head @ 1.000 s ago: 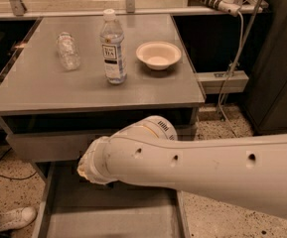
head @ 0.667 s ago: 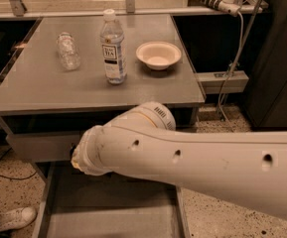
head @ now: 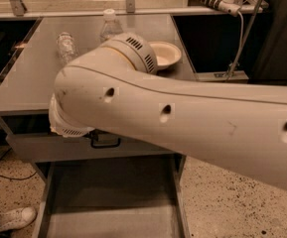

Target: Pick rxbar chocolate from middle drawer and place on counter

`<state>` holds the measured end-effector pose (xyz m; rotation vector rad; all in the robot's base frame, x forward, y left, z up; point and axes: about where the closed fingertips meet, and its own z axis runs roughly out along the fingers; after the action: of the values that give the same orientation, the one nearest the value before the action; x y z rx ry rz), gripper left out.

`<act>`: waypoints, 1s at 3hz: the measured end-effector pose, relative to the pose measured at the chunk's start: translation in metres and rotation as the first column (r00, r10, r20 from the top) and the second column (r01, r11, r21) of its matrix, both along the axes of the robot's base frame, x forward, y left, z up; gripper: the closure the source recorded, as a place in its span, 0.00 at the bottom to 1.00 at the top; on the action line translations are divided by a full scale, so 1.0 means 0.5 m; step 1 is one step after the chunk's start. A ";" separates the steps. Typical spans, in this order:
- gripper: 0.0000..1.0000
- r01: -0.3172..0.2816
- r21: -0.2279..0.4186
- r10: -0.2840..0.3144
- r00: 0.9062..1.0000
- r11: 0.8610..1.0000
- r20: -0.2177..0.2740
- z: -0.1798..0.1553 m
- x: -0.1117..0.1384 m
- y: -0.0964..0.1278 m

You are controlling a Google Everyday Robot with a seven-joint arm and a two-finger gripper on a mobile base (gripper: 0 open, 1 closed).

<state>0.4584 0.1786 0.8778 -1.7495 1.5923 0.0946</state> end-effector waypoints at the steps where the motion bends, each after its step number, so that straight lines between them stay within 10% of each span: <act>1: 1.00 0.007 -0.004 -0.007 1.000 1.000 0.001 -0.004 0.003 -0.001; 3: 1.00 -0.008 -0.068 0.020 0.982 0.998 0.188 0.133 0.110 0.030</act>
Offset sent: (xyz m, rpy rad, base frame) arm 0.0472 0.0021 0.0858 -0.0695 -0.2141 -0.0218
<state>0.5136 0.1934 0.9443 -1.7649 1.4606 -0.1159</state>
